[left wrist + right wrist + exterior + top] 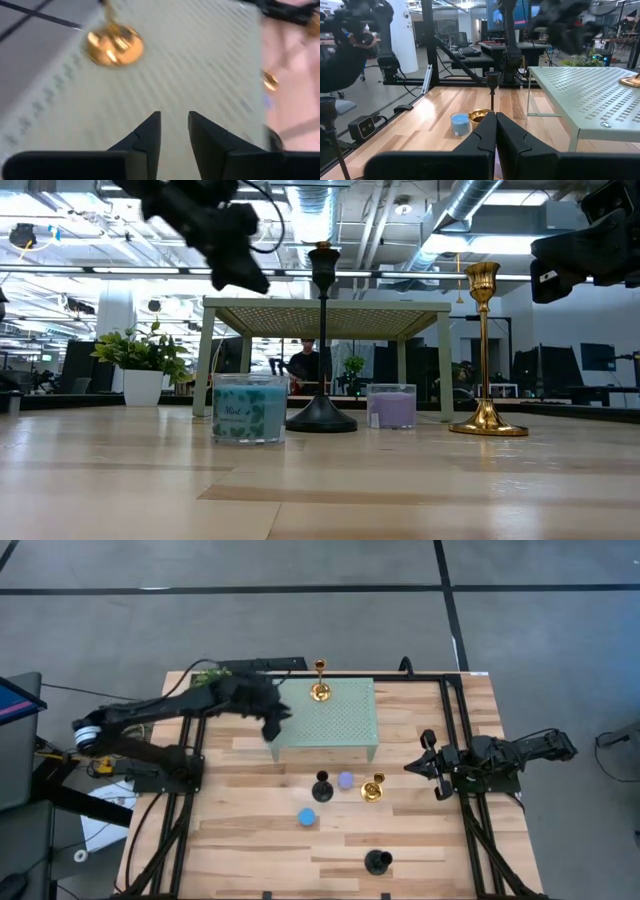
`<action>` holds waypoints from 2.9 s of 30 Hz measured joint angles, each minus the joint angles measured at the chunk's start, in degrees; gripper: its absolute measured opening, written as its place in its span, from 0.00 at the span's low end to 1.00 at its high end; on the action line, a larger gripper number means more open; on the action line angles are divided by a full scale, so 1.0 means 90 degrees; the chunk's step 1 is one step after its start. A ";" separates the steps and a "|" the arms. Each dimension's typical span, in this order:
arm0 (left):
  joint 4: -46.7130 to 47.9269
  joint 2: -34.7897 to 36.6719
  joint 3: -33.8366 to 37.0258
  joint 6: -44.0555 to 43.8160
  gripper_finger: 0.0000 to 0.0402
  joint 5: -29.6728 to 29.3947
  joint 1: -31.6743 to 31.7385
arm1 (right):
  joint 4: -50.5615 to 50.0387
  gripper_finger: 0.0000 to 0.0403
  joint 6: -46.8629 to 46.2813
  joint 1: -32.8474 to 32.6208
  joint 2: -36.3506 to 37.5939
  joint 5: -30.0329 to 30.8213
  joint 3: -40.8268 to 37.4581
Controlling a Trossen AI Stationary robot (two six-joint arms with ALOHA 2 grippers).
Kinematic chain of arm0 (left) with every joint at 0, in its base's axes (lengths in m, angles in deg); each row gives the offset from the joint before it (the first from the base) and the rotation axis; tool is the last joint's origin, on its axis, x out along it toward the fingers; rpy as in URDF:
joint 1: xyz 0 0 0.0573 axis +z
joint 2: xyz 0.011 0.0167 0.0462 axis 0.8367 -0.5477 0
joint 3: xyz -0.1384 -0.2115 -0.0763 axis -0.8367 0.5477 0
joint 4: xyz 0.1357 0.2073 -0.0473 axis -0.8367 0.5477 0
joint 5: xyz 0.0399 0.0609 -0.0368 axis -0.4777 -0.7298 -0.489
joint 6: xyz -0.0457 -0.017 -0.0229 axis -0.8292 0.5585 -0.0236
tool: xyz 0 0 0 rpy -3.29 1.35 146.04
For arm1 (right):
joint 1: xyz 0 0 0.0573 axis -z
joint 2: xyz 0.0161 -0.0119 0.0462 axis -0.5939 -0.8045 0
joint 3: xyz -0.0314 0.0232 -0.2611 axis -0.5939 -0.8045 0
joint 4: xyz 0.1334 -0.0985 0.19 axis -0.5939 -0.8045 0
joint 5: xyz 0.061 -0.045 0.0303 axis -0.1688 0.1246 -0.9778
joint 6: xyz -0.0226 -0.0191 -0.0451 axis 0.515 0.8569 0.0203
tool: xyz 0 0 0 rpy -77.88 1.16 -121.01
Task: Pick & Place candle stick holders
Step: Put the top left black candle holder on the shelf
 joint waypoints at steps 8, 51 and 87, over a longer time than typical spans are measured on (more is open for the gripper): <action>-0.0677 0.1761 0.1714 0.0005 0.07 0.0028 -0.1089 | 0.0000 0.00 0.0000 -0.0002 -0.0001 0.0000 0.0000; -0.6533 -0.1249 0.3617 -0.0363 0.01 -0.3668 -0.5151 | 0.0051 0.00 0.0005 -0.0001 0.0000 0.0343 0.0000; -0.8027 -0.3343 0.2571 -0.0688 0.06 -0.4192 -0.4926 | 0.0164 0.00 0.0006 -0.0001 -0.0001 0.0345 -0.0002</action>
